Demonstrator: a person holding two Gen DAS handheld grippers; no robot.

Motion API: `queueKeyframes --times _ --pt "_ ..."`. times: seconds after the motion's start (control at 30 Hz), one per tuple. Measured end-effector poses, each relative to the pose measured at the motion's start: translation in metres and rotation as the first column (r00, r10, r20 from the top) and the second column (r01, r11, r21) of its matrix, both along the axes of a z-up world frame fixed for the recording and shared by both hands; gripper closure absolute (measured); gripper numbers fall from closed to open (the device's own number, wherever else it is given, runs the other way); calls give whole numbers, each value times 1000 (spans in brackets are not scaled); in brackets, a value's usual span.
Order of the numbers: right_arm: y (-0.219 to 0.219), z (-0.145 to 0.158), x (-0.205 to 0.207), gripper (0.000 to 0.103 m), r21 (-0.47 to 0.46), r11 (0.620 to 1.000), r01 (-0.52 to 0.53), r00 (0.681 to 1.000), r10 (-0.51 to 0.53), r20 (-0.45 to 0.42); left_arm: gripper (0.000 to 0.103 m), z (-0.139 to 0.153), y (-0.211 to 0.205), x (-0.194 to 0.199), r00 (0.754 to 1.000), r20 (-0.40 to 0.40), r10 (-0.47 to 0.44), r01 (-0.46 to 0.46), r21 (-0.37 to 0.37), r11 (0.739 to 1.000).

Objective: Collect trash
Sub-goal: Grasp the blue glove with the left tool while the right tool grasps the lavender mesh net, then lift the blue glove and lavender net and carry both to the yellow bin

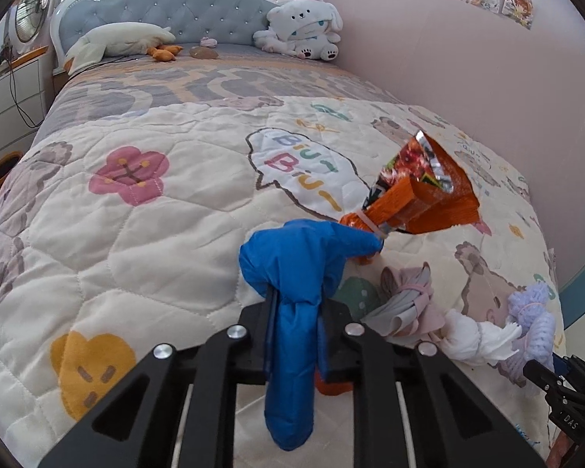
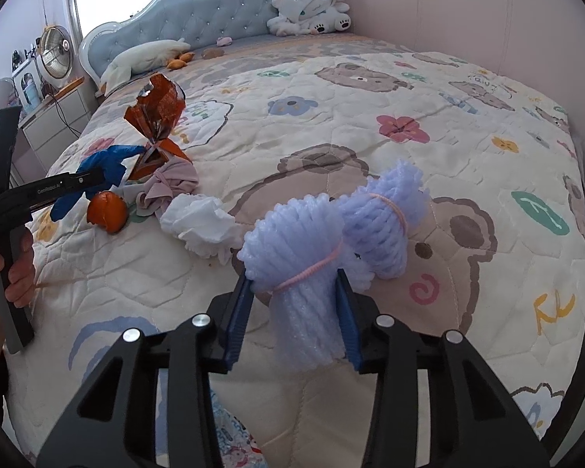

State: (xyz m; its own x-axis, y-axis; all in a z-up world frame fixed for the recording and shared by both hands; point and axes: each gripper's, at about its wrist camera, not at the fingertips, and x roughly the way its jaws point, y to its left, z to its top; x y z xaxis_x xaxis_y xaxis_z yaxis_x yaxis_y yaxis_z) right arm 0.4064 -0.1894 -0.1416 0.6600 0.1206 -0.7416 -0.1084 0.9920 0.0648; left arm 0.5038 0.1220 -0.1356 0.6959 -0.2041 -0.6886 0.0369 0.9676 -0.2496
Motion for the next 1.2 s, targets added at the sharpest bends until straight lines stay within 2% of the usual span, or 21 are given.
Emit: queueKeyframes --times 0.5,1.2 --pt "4 59 -40 64 5 1000 -23 993 23 117 88 48 29 -47 995 67 70 -68 -28 997" --pt "-21 153 -150 64 39 999 -27 956 14 294 88 113 19 -174 981 176 77 -76 -17 997"
